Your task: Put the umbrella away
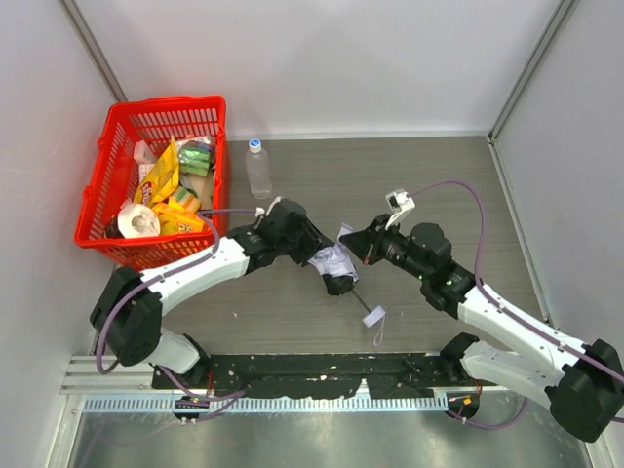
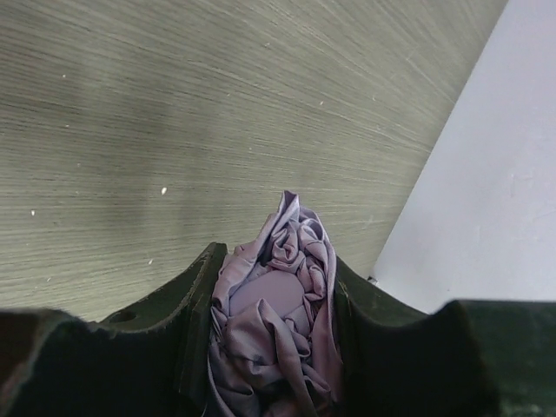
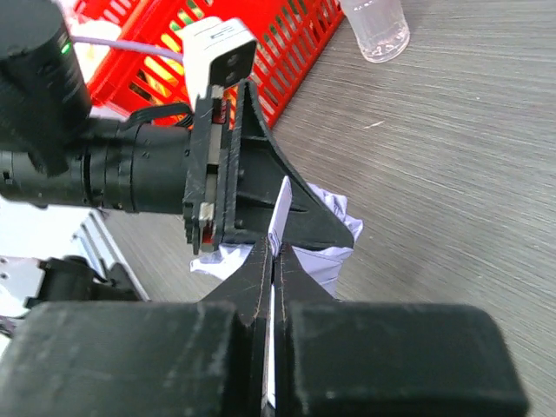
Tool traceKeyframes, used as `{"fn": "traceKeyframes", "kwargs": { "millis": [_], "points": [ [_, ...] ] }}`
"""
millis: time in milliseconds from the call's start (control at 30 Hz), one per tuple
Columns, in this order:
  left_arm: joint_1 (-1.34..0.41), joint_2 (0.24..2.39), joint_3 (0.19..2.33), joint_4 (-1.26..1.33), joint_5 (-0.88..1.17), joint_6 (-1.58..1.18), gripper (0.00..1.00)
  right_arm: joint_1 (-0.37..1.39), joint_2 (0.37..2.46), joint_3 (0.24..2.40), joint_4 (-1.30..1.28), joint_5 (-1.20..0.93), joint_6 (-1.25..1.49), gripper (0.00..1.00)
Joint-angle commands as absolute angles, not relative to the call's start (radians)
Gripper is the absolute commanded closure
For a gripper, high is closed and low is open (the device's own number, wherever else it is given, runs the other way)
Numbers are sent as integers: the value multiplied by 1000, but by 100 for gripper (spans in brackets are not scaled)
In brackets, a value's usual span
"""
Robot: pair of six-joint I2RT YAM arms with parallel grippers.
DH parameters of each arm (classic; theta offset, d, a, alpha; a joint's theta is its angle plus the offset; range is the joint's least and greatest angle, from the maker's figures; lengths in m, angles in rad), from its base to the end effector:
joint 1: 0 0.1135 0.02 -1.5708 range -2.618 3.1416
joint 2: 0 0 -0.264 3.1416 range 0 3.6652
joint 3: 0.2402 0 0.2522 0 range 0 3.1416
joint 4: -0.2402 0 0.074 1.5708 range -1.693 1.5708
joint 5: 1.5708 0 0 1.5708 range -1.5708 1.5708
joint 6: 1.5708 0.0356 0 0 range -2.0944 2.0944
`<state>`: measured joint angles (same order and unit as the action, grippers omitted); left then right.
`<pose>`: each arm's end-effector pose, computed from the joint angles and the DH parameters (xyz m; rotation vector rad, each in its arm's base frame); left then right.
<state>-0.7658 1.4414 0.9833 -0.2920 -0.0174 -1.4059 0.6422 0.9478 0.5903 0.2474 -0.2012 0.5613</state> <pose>0.2256 -0.2161 0.2461 -0.8187 2.4391 -0.9798 0.1756 0.1403 0.2864 -0.2339 1.7807 1.0556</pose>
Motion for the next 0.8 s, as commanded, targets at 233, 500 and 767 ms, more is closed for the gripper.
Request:
{"fn": "traceKeyframes", "kwargs": {
  "millis": [233, 500, 767],
  "points": [
    [-735, 1700, 1032, -598, -139, -1397, 100, 844, 802, 611, 466, -163, 278, 99],
    [-755, 1778, 1109, -638, -166, -1417, 100, 1035, 954, 598, 449, -43, 132, 99],
    [-796, 1810, 1120, -626, -186, -1440, 100, 1108, 1118, 661, 433, 18, 71, 99]
  ]
}}
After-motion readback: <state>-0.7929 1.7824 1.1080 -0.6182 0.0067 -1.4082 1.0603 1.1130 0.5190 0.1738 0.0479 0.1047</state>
